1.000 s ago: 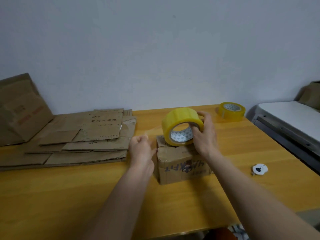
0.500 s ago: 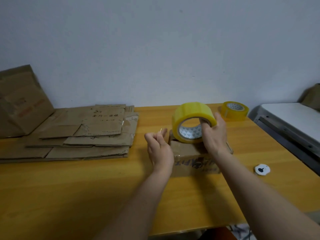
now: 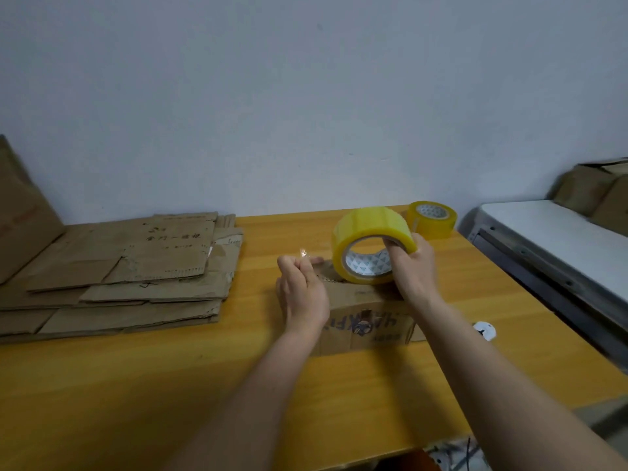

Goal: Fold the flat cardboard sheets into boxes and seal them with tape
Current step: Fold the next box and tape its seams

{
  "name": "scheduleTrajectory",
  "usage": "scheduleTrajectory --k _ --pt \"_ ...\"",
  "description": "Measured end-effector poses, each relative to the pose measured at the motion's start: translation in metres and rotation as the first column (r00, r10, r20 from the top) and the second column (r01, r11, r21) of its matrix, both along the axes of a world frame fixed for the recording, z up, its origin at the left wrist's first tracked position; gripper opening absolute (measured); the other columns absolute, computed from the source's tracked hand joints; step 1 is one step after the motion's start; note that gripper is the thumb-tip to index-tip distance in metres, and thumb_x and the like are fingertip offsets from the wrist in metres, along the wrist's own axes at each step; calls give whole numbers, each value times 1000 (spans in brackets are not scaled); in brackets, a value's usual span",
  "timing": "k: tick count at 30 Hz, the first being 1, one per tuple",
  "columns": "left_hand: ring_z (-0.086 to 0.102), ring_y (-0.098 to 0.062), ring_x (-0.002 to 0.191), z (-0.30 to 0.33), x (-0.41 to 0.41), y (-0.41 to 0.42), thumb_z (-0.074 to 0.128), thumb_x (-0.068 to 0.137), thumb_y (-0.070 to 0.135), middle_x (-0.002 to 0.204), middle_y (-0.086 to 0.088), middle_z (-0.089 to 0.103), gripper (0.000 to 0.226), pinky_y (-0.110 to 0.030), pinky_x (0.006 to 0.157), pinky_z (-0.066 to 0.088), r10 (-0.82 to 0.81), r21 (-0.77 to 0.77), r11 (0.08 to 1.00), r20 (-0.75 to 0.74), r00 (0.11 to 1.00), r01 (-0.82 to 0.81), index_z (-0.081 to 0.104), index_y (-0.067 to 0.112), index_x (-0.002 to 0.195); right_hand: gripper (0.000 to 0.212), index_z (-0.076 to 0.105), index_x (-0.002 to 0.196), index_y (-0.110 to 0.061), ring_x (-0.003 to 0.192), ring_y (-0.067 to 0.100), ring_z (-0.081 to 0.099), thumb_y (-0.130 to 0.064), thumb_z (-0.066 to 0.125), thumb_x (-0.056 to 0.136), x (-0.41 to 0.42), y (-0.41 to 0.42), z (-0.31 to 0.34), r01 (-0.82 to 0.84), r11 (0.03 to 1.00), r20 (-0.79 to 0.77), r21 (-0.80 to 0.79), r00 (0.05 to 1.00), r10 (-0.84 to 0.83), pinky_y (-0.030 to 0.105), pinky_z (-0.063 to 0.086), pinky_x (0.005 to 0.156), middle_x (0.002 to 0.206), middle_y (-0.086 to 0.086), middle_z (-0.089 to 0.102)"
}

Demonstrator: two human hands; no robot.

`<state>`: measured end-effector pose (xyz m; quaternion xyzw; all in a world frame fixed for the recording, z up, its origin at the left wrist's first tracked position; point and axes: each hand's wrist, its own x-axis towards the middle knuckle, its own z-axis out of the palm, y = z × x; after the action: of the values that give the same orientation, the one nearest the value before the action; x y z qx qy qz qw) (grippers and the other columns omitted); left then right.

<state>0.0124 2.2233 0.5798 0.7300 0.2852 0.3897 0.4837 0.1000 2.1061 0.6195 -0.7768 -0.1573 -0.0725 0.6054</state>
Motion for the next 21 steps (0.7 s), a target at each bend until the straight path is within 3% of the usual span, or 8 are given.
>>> scheduleTrajectory --k 3,6,7,9,11,15,18,21 --pt "52 -27 100 2 0 -2 26 103 21 85 23 52 18 -48 96 39 31 -10 999 -15 999 -31 35 13 90 17 54 80 -12 65 15 44 -26 61 88 3 -3 -2 8 1000 9 -16 1000 -8 34 33 57 72 0 52" --pt "45 -25 84 3 0 -4 28 103 15 76 18 43 16 -53 99 35 66 -2 998 -21 998 -66 33 11 89 24 50 71 -16 59 12 39 -29 59 90 3 -4 -4 19 1000 39 -22 999 -18 31 28 52 66 -2 48" --pt "43 -25 81 4 1 -5 29 103 14 75 14 44 16 -48 96 36 81 -2 997 -12 997 -81 33 10 88 28 47 71 -15 58 13 37 -30 61 89 3 -5 -3 35 999 43 -6 998 -35 31 27 52 66 -2 45" --pt "42 -19 76 5 1 -8 30 102 12 81 1 52 19 -29 76 34 104 -39 994 30 994 -103 32 13 83 30 46 76 -13 62 15 38 -34 66 85 6 -5 -1 72 997 23 33 997 -73 31 29 53 69 -2 44" --pt "44 -15 76 5 2 -11 30 102 11 92 -3 58 22 -23 64 27 106 -106 989 67 992 -99 31 14 81 31 51 88 -16 71 13 47 -37 71 80 8 -5 1 103 994 -15 32 995 -103 30 36 59 78 -5 50" --pt "54 -21 93 -2 4 -10 29 100 8 111 -2 68 12 -24 70 33 140 -179 977 104 985 -120 32 6 89 31 56 99 -20 81 9 57 -35 75 79 10 -10 -1 -19 997 -23 -73 1000 18 26 44 62 89 -5 59" --pt "48 -14 89 -4 7 -8 29 99 8 108 -1 68 9 -19 68 29 177 -213 965 91 980 -154 32 5 91 38 64 88 -9 80 28 63 -45 70 80 6 -13 -2 -121 986 -18 -117 993 120 44 50 68 84 11 67" --pt "47 -14 88 -2 9 -9 29 99 7 105 -2 66 8 -18 66 29 194 -234 957 89 977 -169 34 4 93 42 65 87 -5 84 33 61 -48 60 87 0 -14 -3 -168 977 18 -132 985 172 47 49 73 85 16 66"
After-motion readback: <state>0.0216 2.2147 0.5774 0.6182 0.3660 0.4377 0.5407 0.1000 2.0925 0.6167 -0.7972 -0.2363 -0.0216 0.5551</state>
